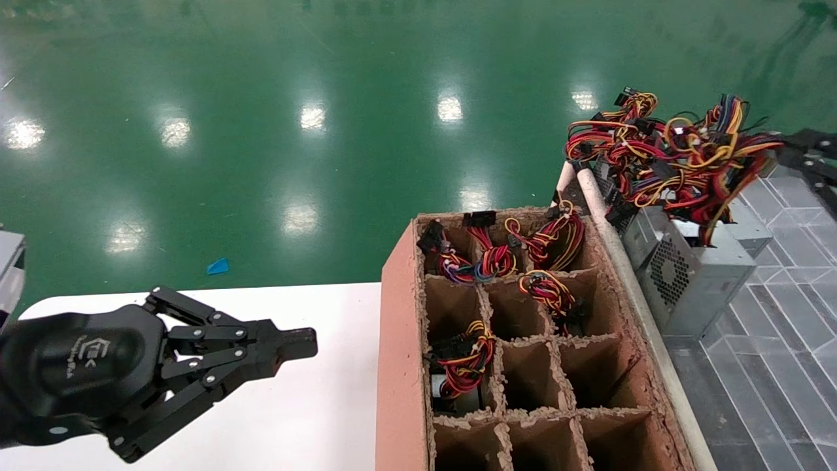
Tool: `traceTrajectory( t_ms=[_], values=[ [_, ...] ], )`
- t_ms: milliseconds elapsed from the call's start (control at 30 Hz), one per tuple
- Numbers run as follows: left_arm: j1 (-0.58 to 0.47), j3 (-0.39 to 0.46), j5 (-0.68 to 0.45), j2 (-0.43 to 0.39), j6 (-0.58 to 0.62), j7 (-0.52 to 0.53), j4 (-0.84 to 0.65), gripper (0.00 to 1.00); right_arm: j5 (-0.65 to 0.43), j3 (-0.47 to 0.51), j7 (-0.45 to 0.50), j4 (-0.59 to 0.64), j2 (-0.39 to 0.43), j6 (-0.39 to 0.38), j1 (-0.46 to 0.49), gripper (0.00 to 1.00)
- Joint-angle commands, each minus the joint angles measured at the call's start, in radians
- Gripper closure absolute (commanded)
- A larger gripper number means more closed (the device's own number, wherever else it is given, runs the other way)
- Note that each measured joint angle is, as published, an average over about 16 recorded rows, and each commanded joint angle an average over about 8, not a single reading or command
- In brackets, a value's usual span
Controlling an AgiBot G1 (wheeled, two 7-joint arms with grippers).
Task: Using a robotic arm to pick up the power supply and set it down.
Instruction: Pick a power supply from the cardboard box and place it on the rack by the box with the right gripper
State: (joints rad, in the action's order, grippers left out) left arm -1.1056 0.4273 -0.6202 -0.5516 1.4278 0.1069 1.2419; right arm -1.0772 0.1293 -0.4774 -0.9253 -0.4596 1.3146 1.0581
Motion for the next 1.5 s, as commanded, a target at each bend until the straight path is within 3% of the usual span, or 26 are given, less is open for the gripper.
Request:
traceTrajectory(
  t_ms=[33,467,500,733,767,1500],
  values=[
    [0.000,0.000,0.000,0.000,0.000,0.000,0.000,1.00,-0.006,-0.019,-0.010,0.031,-0.018,0.009,0.030,1.00],
    [0.000,0.000,0.000,0.000,0.000,0.000,0.000,1.00,-0.056,-0.087,-0.022,0.132,-0.039,0.076,0.111,1.00],
    [0.000,0.000,0.000,0.000,0.000,0.000,0.000,1.00,-0.059,-0.090,-0.019,0.135,-0.039,0.078,0.115,0.96],
    [0.000,0.000,0.000,0.000,0.000,0.000,0.000,1.00,-0.064,-0.098,-0.010,0.147,-0.039,0.088,0.126,0.10],
    [0.000,0.000,0.000,0.000,0.000,0.000,0.000,1.00,-0.064,-0.099,-0.008,0.147,-0.038,0.089,0.126,0.01],
    [0.000,0.000,0.000,0.000,0.000,0.000,0.000,1.00,-0.125,-0.135,0.102,0.060,0.006,0.073,0.121,0.00]
  ],
)
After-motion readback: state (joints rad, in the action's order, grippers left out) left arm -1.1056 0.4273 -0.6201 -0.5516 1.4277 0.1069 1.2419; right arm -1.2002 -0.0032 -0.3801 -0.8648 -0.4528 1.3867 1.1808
